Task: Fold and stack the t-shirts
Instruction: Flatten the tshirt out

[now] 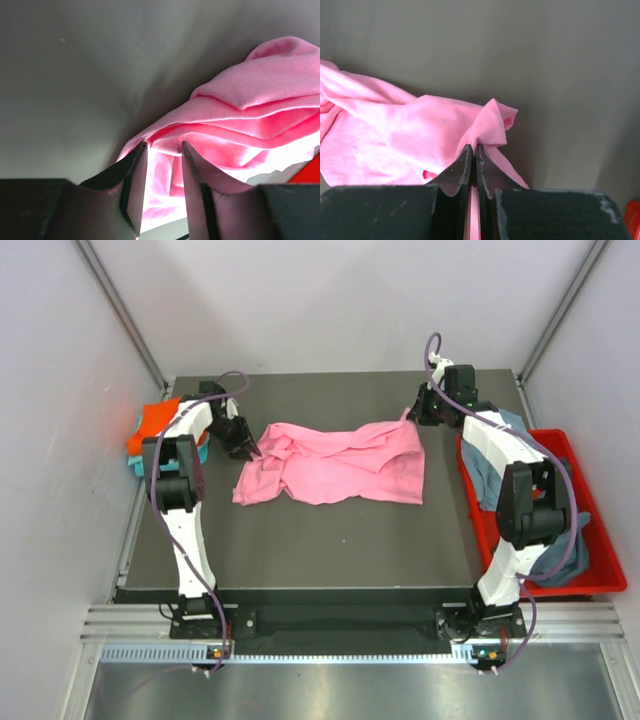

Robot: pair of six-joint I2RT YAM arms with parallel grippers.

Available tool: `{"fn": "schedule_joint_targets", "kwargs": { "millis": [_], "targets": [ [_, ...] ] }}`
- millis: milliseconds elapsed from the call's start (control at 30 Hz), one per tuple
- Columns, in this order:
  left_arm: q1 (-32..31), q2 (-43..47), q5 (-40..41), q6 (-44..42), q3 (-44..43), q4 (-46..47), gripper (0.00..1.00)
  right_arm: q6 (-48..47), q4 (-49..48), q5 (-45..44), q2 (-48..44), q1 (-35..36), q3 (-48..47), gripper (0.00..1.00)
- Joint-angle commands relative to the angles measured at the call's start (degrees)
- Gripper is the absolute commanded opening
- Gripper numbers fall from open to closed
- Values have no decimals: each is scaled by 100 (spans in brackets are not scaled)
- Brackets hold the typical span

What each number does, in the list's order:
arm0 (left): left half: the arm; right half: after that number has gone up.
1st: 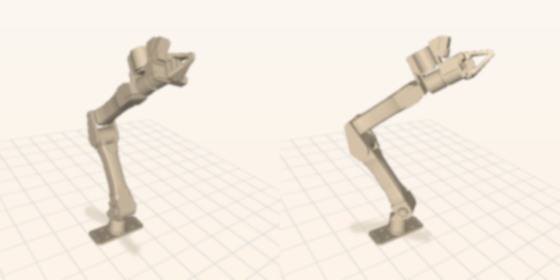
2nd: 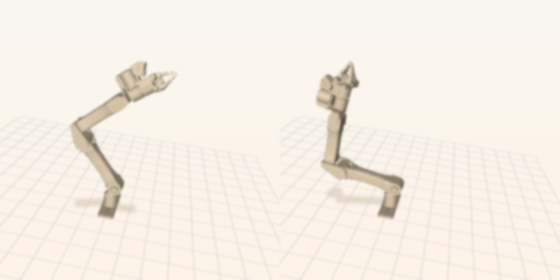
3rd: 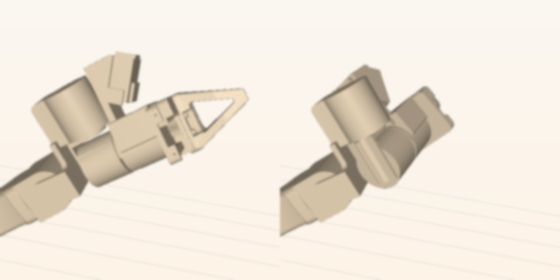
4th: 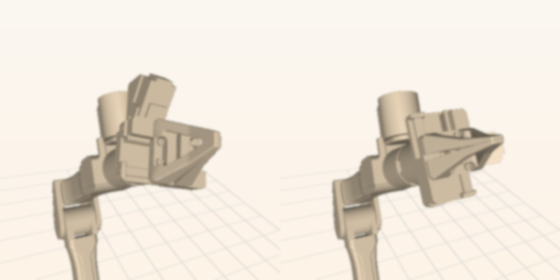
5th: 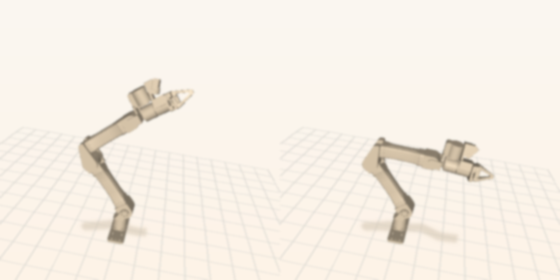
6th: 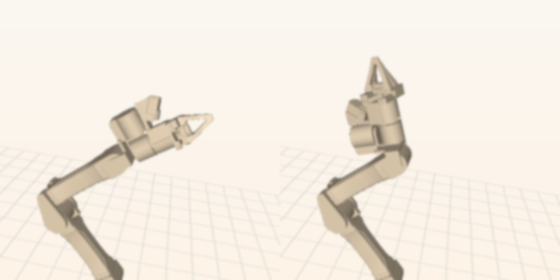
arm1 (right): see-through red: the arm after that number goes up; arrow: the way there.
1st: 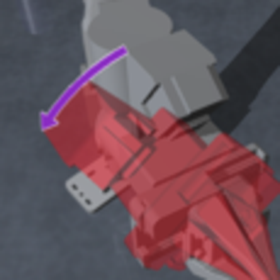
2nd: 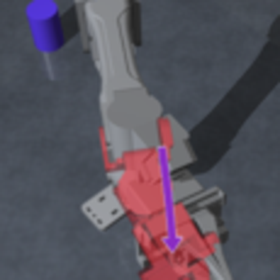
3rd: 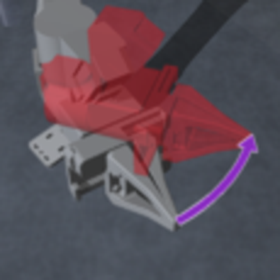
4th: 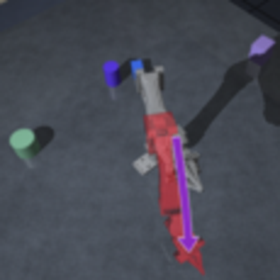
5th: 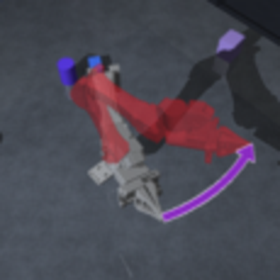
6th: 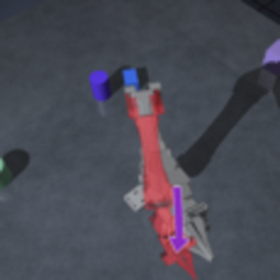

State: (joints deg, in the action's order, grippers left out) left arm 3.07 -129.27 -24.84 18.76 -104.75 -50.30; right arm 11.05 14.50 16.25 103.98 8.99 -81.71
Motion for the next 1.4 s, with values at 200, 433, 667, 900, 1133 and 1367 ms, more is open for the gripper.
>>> {"fn": "schedule_joint_targets", "kwargs": {
  "millis": [200,433,667,900,1133,1367],
  "targets": [
    [9,201,-328,163,77,258,23,-41,-378,-43,-238,50,-38,0],
    [79,403,-241,57,-54,170,0,-76,-360,-113,-265,41,-91,0],
    [273,789,321,-513,-730,-23,0,-217,-316,-604,-581,15,-12,0],
    [273,1000,884,-892,-881,-331,0,-314,-176,-430,-669,23,409,0],
    [273,1071,674,-989,-599,-454,0,-15,-184,-44,-1099,217,1587,0],
    [273,1089,594,-927,-564,-366,0,-32,-369,-140,-1311,287,1976,0]
  ]
}}
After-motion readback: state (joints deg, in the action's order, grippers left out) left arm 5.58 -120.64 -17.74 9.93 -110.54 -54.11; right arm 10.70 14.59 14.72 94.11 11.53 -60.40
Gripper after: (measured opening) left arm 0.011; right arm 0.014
